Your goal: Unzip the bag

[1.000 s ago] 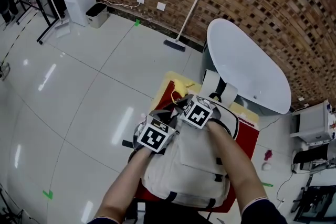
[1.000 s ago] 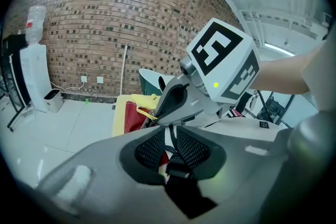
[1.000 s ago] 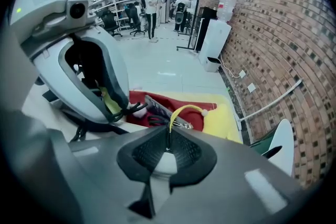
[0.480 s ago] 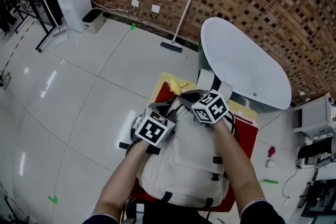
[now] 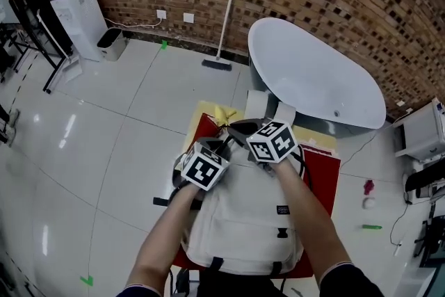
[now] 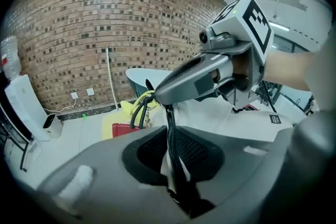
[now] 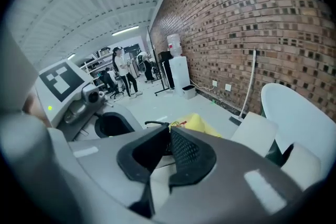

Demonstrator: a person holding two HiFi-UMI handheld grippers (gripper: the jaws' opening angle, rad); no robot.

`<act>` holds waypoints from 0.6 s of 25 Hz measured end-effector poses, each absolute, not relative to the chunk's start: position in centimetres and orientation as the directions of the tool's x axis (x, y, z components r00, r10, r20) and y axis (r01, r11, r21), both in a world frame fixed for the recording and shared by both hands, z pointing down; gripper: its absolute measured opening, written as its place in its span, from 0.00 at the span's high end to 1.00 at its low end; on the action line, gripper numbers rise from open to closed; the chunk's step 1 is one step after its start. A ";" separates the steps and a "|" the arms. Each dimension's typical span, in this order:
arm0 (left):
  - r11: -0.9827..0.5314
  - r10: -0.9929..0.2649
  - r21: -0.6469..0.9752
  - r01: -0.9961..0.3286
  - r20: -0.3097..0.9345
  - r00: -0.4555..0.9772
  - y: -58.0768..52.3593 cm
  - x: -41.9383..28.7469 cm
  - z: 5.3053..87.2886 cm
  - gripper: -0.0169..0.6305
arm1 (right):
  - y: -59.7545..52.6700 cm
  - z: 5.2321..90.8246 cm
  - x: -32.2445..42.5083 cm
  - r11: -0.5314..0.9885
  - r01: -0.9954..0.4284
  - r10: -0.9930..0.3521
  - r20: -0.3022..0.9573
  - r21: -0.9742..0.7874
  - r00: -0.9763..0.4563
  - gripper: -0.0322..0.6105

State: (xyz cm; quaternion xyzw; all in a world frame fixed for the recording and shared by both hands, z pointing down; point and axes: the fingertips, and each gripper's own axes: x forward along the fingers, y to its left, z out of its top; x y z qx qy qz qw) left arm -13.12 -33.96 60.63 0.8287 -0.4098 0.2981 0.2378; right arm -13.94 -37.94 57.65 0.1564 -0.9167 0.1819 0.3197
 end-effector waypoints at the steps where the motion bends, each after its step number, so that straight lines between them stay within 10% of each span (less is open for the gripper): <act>1: -0.551 -0.540 0.145 -0.822 0.689 0.484 -33.9 -13.1 60.5 0.90 | -38.2 57.6 -13.6 0.877 -0.416 -0.181 0.636 -0.241 -0.750 0.91; 15: -0.563 -0.577 0.091 -0.821 0.669 0.469 -33.3 -13.1 57.5 0.91 | -40.4 55.5 -10.8 0.762 -0.493 -0.243 0.520 -0.421 -0.819 0.90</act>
